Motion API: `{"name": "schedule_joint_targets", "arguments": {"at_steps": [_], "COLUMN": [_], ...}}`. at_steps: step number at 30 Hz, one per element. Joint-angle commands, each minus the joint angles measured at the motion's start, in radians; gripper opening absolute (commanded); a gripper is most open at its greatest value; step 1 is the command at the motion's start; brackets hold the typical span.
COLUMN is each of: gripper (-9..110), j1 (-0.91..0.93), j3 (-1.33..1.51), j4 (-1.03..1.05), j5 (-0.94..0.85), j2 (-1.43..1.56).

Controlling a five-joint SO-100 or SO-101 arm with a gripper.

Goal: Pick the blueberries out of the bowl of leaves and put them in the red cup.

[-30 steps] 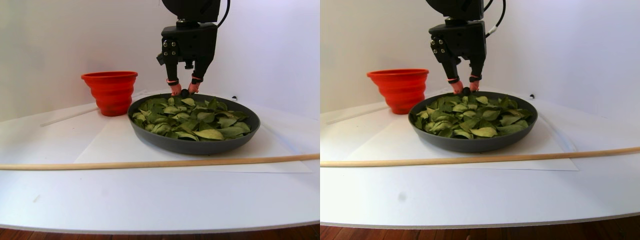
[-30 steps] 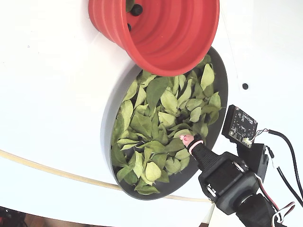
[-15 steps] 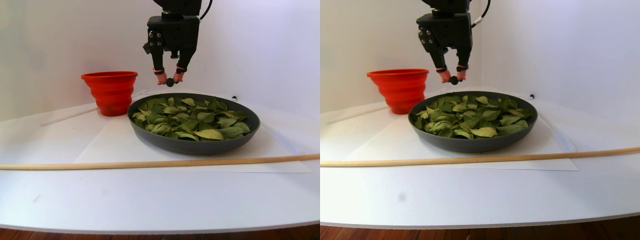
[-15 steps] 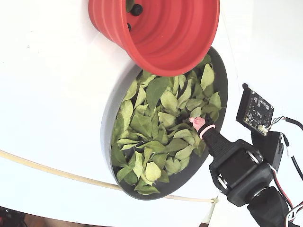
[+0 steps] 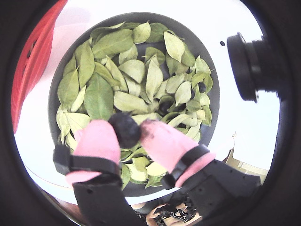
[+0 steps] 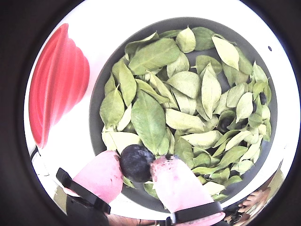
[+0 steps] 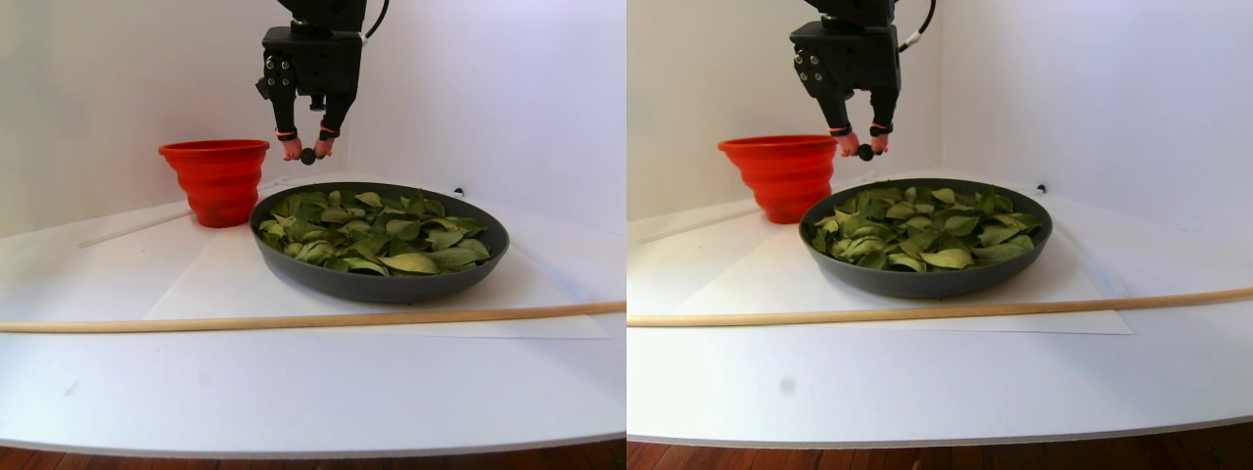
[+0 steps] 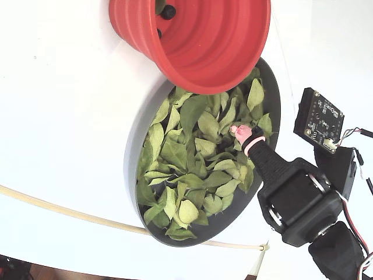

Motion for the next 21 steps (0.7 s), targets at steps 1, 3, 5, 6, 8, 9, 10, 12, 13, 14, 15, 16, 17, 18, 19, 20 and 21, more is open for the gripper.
{"name": "schedule_joint_targets", "arguments": {"at_steps": [1, 3, 5, 6, 8, 9, 10, 12, 13, 14, 15, 16, 17, 18, 19, 20, 21], "gripper": [11, 11, 11, 11, 11, 11, 11, 11, 11, 11, 11, 11, 11, 11, 11, 11, 11], "j1": [-0.023, -0.035, -0.051, -0.058, -0.069, -0.075, -0.08, -0.087, -0.092, -0.095, -0.1, -0.104, -0.109, -0.114, -0.118, -0.121, -0.124], "j3": [-0.074, -0.08, -0.083, -0.083, -0.083, -0.083, -0.083, -0.083, -0.083, -0.086, -0.086, -0.086, -0.086, -0.086, -0.086, -0.086, -0.086], "j4": [0.002, 0.0, -0.015, -0.026, -0.041, -0.049, -0.055, -0.066, -0.071, -0.072, -0.077, -0.08, -0.081, -0.086, -0.094, -0.1, -0.107], "j5": [0.002, 0.0, -0.005, -0.006, -0.014, -0.017, -0.02, -0.025, -0.028, -0.028, -0.028, -0.031, -0.032, -0.035, -0.038, -0.041, -0.043], "j2": [0.143, 0.147, 0.15, 0.15, 0.15, 0.15, 0.15, 0.15, 0.149, 0.147, 0.147, 0.147, 0.147, 0.147, 0.146, 0.144, 0.141]}}
